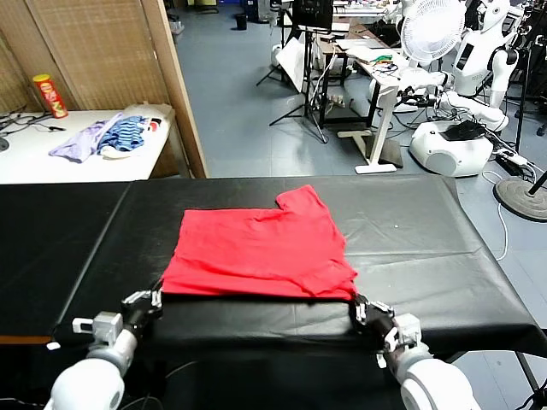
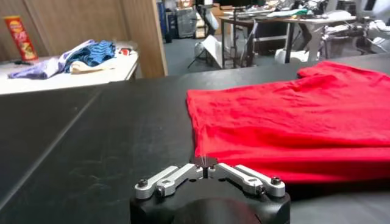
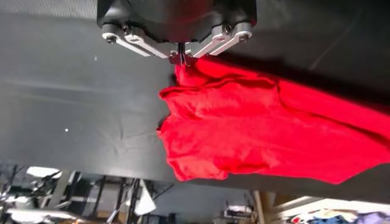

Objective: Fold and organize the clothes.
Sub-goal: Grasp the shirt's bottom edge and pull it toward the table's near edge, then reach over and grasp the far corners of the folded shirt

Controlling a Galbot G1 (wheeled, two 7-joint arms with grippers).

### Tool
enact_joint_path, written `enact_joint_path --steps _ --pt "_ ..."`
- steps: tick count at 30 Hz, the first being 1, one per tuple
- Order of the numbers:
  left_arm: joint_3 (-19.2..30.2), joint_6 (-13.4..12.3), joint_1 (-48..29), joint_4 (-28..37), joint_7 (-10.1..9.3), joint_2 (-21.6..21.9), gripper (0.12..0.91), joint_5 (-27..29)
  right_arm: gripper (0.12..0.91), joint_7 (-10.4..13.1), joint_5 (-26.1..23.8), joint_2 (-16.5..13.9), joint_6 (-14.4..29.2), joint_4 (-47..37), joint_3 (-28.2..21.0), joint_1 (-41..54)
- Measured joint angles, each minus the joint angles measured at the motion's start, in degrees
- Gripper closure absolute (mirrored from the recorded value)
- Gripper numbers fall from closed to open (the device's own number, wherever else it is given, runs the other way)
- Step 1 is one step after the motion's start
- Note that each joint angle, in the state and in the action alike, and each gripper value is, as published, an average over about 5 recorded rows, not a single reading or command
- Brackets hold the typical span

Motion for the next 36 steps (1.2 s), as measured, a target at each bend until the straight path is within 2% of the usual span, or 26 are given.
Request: enact_joint_path --steps 5,8,11,16,21,24,30,36 --pt "-1.79 4.31 3.71 -4.29 -2.31 0.03 0.561 0.04 0.291 0.46 4.03 -1.20 -2.39 4.25 2.90 -0.72" --pt "-3.19 7.25 5.45 -7.23 -2.74 0.04 0.394 -0.54 0.236 0.88 6.78 -1.91 -0.22 4.39 4.53 1.91" --pt "-4.54 8.62 5.80 -9.85 -2.46 0.38 0.273 -3.12 0.228 0.90 7.78 -2.32 2.26 0.97 4.49 7.69" --pt "-3.93 9.14 -0.90 -8.97 -2.18 2.44 0.233 -8.57 0.227 2.29 7.87 -1.95 3.37 -10.15 -0.23 21.54" --pt "1.10 10.76 -15.97 0.37 -5.55 4.26 0.232 -16.85 0.227 5.00 8.26 -0.49 4.03 -23.32 -7.84 35.91" --pt "4.99 11.28 -25.45 7.60 -6.30 4.91 0.232 -20.41 0.227 5.44 8.55 1.03 4.60 -31.35 -12.00 43.45" --pt "13.31 11.57 -42.28 22.48 -5.82 4.19 0.232 -21.88 0.227 3.96 8.77 4.80 5.53 -46.24 -18.40 55.22" --pt "19.13 12.78 -52.89 35.73 -5.34 2.03 0.232 -21.17 0.227 1.30 7.10 9.26 5.82 -58.19 -22.23 62.91"
